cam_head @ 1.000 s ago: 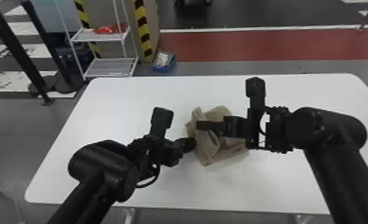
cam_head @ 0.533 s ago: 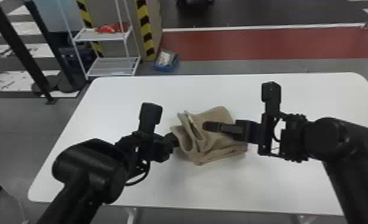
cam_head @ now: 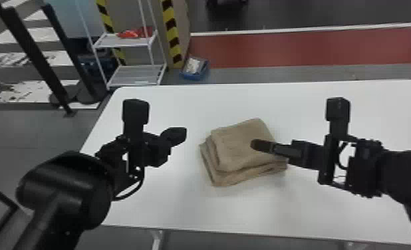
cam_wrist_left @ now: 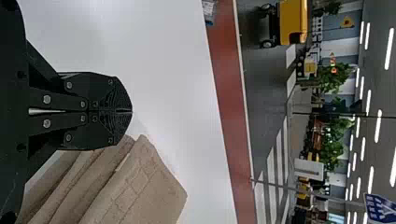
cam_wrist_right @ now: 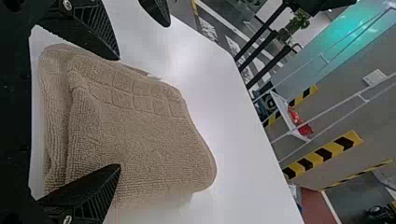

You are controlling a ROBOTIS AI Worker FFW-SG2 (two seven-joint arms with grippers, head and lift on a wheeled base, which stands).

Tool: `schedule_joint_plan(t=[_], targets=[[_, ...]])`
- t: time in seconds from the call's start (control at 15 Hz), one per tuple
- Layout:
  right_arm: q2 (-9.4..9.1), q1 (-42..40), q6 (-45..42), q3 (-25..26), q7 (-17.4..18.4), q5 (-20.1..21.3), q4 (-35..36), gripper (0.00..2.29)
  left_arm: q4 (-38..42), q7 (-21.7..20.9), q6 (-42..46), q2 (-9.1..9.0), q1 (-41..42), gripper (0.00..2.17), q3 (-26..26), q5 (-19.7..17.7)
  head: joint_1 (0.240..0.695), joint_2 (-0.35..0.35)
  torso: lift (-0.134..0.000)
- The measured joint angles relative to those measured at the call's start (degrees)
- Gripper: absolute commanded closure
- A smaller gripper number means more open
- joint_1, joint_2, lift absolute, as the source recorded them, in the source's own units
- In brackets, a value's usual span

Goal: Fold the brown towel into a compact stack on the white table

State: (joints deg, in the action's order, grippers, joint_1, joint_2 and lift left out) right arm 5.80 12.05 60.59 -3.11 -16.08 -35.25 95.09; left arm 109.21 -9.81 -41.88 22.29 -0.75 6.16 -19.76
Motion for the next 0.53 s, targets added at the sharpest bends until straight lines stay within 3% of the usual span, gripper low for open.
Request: schedule_joint_plan(t=[0.33,0.4,0.47,0.53], targets=[[3.72,-7.3,-9.4,3.7,-4.3,0.7,6.7,0.14,0.3,-0.2,6.1,0.01,1.1,2.15,-1.9,-1.3,0.695,0.116,-0.120],[4.49,-9.2,-10.4,4.8,-4.9,0.3,8.3,0.32,0.2,-0.2,6.5,-0.07,1.2,2.15,-1.9,-1.5,0.695,0.105,-0.120],[4.89,-10.9,-10.8,5.8,-5.3,0.2,10.0,0.65,0.2,-0.2,7.1,-0.20,1.3,2.15,-1.9,-1.6,0.695,0.087,-0.120],[5.10,-12.8,-10.4,6.9,-5.7,0.3,11.8,1.34,0.2,0.2,8.4,-0.33,1.4,2.15,-1.9,-1.8,0.695,0.080,-0.120]])
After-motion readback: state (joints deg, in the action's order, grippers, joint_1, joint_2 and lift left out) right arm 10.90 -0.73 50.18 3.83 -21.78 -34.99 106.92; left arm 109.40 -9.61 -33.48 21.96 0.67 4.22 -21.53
